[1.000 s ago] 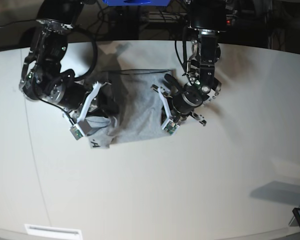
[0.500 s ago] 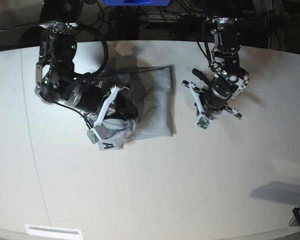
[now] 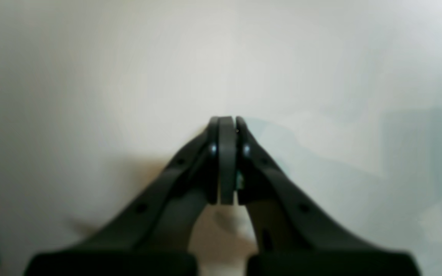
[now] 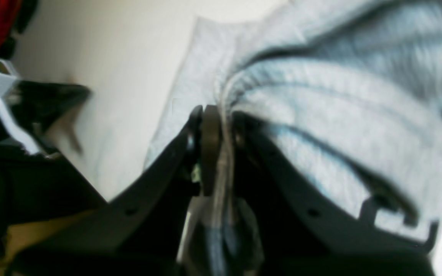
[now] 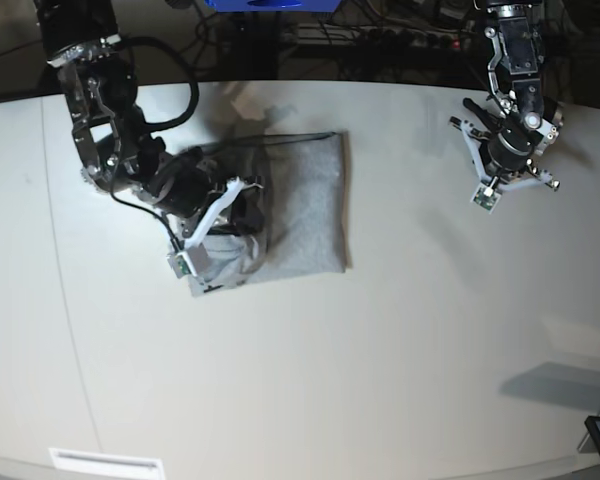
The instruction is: Fold the T-shirt properly
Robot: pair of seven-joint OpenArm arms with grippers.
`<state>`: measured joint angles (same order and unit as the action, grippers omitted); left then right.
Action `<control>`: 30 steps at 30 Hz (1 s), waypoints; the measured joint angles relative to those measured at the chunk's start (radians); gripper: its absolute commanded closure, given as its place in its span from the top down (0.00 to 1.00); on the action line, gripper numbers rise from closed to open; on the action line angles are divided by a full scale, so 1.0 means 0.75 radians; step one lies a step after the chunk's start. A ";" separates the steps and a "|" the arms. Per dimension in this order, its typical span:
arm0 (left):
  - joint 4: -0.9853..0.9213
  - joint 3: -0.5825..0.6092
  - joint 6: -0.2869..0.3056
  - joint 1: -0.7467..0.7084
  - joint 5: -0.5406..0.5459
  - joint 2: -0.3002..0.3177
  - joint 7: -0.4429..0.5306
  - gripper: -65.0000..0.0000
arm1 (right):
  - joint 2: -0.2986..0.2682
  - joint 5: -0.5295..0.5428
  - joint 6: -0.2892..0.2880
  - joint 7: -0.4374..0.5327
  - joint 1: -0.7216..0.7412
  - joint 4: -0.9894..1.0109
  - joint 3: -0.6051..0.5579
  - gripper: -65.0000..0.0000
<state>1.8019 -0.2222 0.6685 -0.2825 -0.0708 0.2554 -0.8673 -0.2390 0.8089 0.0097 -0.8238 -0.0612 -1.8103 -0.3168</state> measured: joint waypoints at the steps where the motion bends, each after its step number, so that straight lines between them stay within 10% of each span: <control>1: 0.000 -0.019 0.040 0.003 0.000 -0.002 0.005 0.00 | -0.013 -0.001 0.044 0.022 0.004 0.000 -0.037 0.00; 11: 0.000 -0.056 0.049 0.004 0.001 -0.008 0.004 0.00 | -0.006 -0.330 0.388 0.062 0.012 -0.012 -0.342 0.00; 21: 0.000 -0.055 0.049 0.007 0.005 -0.009 0.004 0.00 | 0.067 -0.814 0.558 -0.021 0.015 -0.015 -0.543 0.00; 30: -0.003 -0.052 0.049 0.015 0.004 -0.011 0.004 0.00 | 0.147 -0.935 0.578 -0.161 0.075 -0.038 -0.647 0.00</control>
<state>1.8000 -0.2611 0.7052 -0.2714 -0.0681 0.2474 -0.8646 -0.1287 0.1078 0.4435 -0.9447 -0.0048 -1.8389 -0.8024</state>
